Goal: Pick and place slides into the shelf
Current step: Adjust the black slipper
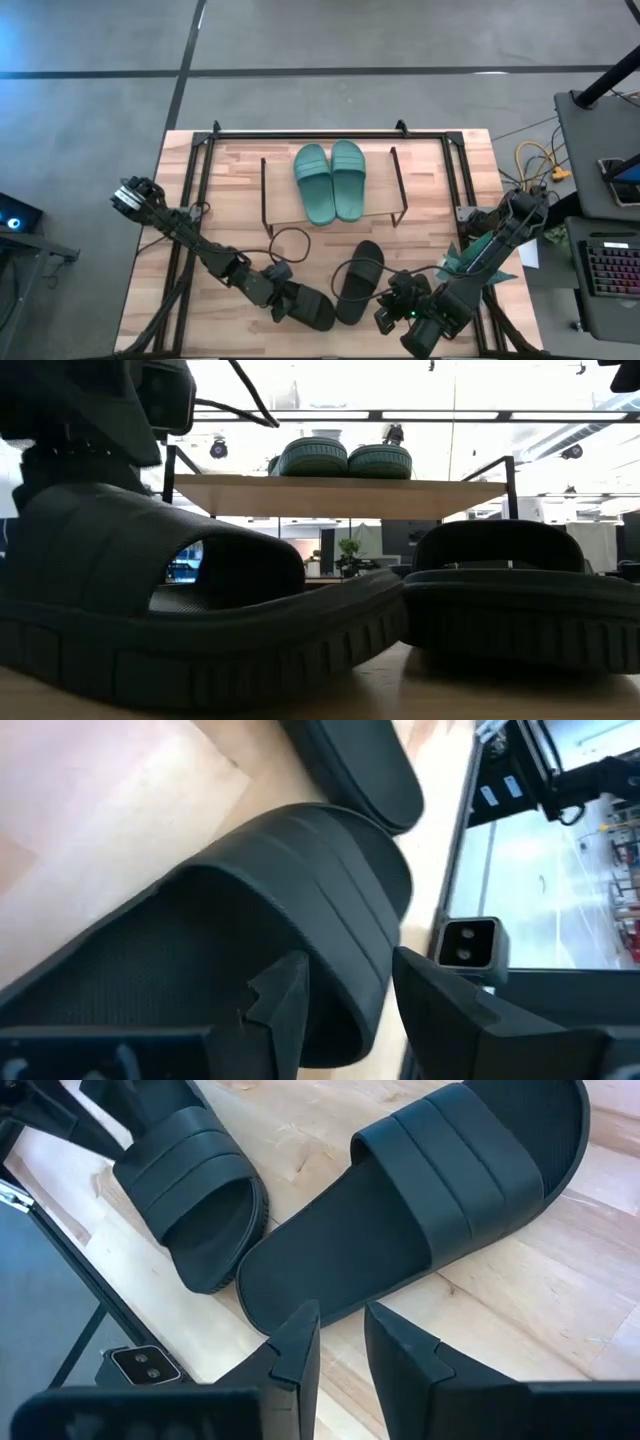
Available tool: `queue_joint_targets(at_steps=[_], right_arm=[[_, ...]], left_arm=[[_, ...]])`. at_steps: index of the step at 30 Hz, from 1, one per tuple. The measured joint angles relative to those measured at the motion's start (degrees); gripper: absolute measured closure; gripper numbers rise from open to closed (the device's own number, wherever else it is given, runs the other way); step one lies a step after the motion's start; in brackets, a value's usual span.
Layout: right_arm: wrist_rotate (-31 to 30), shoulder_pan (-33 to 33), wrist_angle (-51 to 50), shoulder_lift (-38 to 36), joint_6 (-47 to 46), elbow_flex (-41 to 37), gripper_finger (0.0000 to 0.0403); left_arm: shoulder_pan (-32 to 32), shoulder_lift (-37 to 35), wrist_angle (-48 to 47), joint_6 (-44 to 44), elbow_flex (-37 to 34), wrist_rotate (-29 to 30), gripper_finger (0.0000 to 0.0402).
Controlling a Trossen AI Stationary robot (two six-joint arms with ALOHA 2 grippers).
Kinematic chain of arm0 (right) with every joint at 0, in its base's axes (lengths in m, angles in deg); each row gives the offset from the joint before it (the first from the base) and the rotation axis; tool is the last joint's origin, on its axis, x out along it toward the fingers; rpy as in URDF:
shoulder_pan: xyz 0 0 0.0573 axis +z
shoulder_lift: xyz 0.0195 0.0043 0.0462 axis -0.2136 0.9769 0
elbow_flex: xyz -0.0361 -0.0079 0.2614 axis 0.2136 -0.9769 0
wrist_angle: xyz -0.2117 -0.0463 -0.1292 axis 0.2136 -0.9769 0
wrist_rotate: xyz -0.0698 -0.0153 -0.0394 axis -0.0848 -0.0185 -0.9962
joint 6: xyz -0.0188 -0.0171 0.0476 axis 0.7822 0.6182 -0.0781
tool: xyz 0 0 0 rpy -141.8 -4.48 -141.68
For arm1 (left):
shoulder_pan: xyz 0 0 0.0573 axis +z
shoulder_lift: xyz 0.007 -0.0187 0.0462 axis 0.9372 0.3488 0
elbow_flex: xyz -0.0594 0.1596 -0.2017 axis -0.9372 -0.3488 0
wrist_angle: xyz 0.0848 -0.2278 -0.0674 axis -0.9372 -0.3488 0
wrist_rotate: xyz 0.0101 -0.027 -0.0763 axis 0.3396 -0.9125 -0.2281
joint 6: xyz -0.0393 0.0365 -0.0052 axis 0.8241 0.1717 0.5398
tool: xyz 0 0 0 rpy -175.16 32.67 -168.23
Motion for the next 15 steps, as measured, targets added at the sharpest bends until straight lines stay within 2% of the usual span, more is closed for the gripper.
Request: queue_joint_targets(at_steps=[5,12,15], right_arm=[[2.4,0.0,1.2,0.1,2.6,0.0,0.033],[6.1,0.0,1.3,2.0,6.4,0.0,0.0321],[6.0,-0.2,1.3,2.6,7.3,0.0,0.0321]], left_arm=[[0.0,0.0,-1.4,-1.0,0.0,0.1,0.0277],[0.0,0.0,-1.1,-1.6,0.0,0.4,0.0374],[0.0,0.0,-1.0,-2.9,0.0,0.5,0.0396]])
